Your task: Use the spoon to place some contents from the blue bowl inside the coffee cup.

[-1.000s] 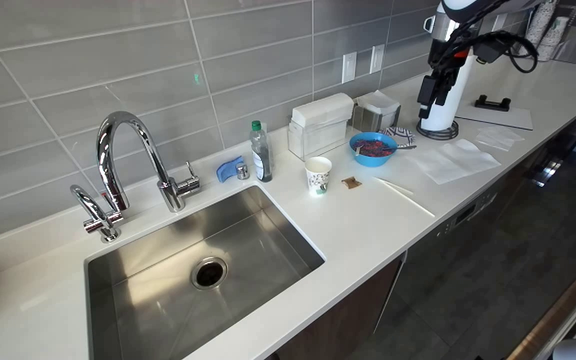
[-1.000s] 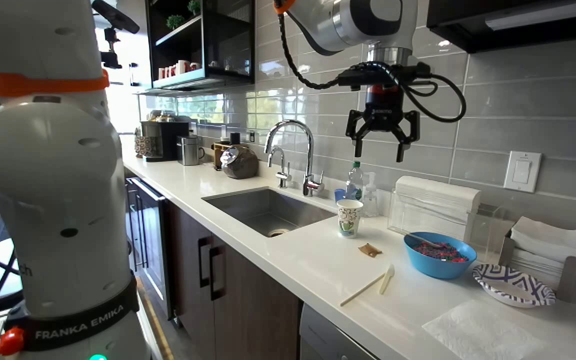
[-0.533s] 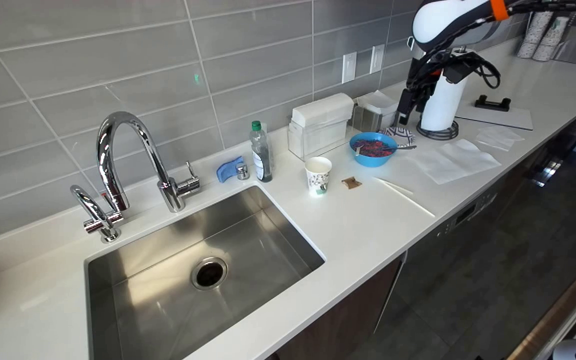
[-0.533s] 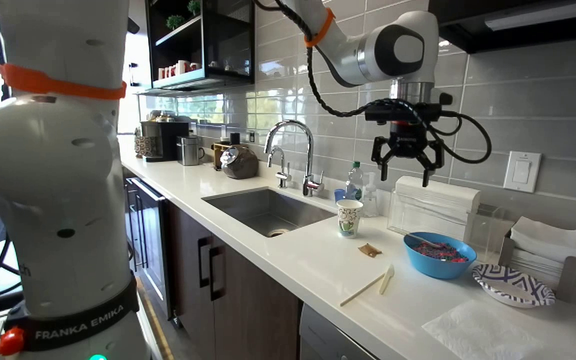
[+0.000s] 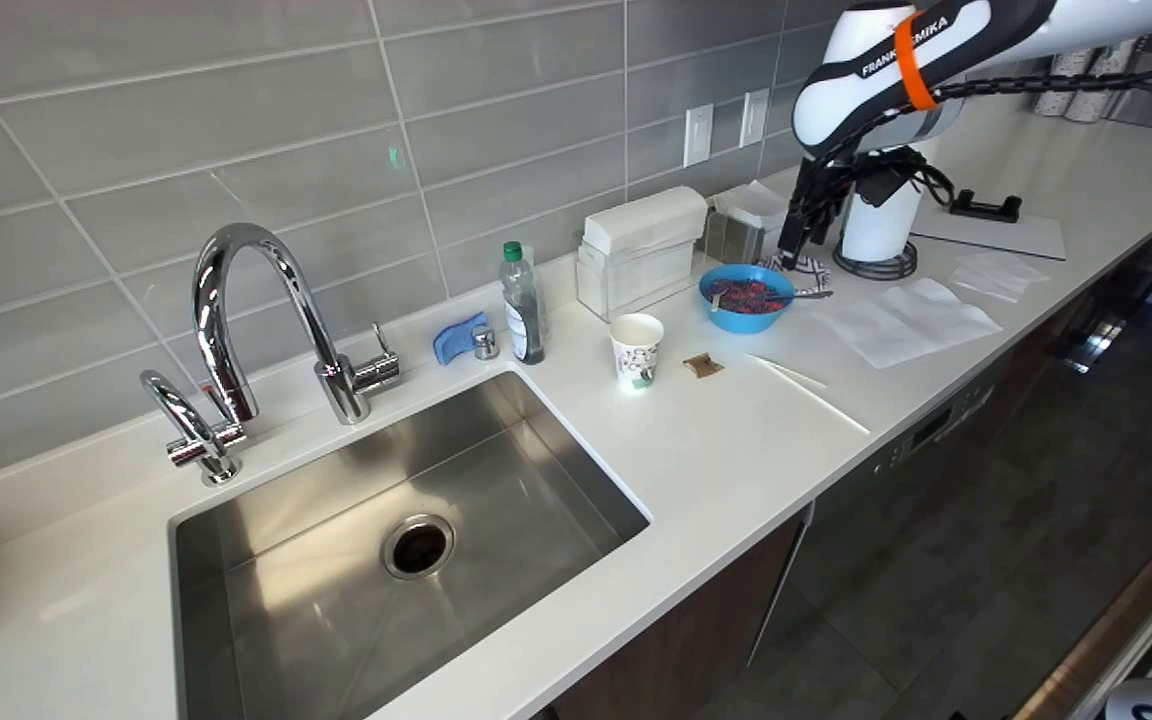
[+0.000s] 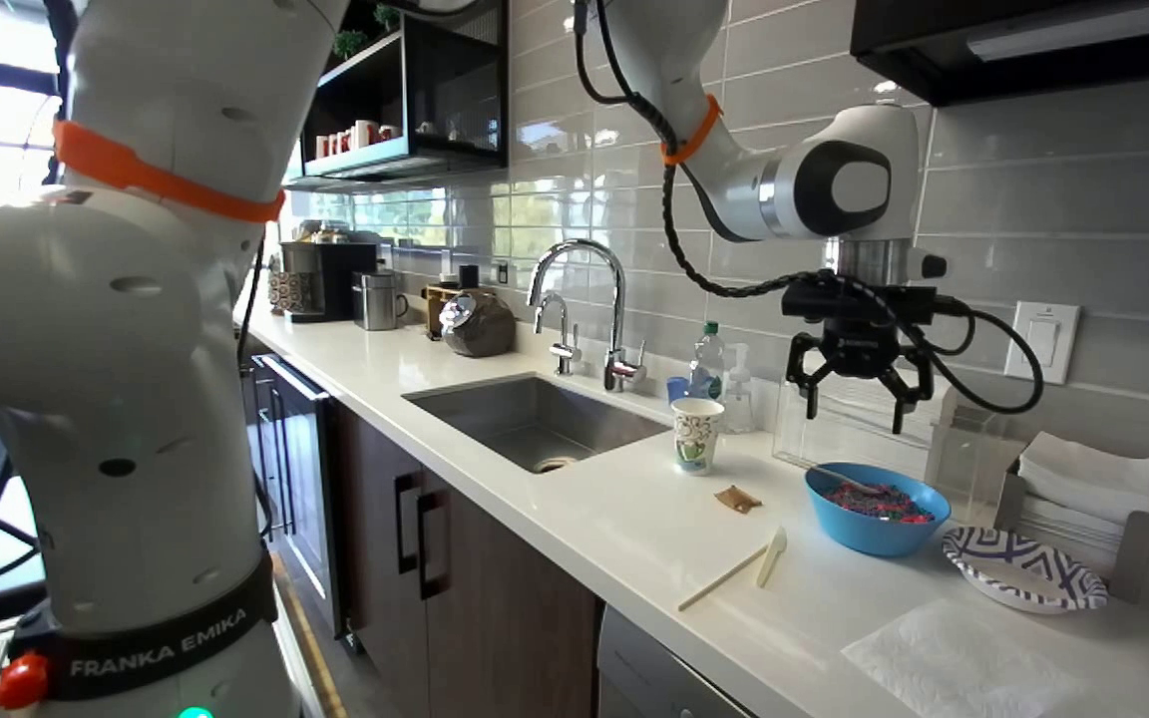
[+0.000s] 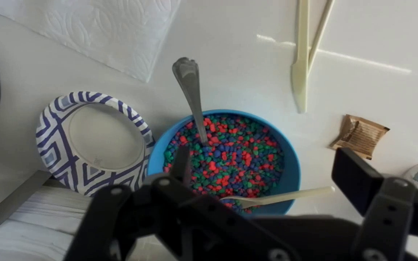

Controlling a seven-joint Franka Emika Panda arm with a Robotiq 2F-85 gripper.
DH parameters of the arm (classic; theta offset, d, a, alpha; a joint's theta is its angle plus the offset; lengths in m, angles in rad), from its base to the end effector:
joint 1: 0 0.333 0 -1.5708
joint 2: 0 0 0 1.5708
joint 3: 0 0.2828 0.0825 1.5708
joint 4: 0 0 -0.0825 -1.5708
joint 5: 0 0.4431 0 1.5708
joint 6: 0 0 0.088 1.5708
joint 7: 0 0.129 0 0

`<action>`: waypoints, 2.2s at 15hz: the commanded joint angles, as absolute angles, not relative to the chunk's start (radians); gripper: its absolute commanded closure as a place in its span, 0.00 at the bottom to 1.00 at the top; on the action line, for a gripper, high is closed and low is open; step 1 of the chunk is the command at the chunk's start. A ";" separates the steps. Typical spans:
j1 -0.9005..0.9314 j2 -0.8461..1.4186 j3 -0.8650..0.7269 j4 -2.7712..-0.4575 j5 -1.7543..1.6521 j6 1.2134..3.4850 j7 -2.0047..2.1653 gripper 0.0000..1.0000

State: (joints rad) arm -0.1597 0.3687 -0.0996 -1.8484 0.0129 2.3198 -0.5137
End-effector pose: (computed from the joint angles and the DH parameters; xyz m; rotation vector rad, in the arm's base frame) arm 0.6609 -0.1733 0.2480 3.0507 0.3905 0.1343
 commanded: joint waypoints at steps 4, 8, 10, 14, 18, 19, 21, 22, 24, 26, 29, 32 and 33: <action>-0.202 0.420 -0.061 -1.806 0.020 2.319 -0.519 0.00; -0.218 0.475 -0.050 -1.772 0.036 2.341 -0.546 0.00; -0.235 0.506 -0.039 -1.764 0.047 2.370 -0.565 0.00; -0.293 0.571 0.009 -1.738 0.097 2.435 -0.622 0.00; -0.349 0.627 0.068 -1.706 0.153 2.506 -0.711 0.00; -0.354 0.640 0.074 -1.697 0.154 2.517 -0.721 0.00; -0.371 0.659 0.094 -1.676 0.172 2.532 -0.745 0.00; -0.378 0.667 0.103 -1.665 0.183 2.527 -0.747 0.00; -0.372 0.679 0.096 -1.650 0.174 2.524 -0.736 0.00; -0.364 0.688 0.084 -1.639 0.159 2.524 -0.720 0.00; -0.363 0.697 0.075 -1.623 0.154 2.507 -0.705 0.04; -0.360 0.704 0.062 -1.618 0.142 2.494 -0.698 0.29; -0.359 0.704 0.057 -1.620 0.137 2.490 -0.698 0.37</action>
State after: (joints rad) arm -0.3604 0.6811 0.0685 -1.6465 0.1502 2.5153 -0.7114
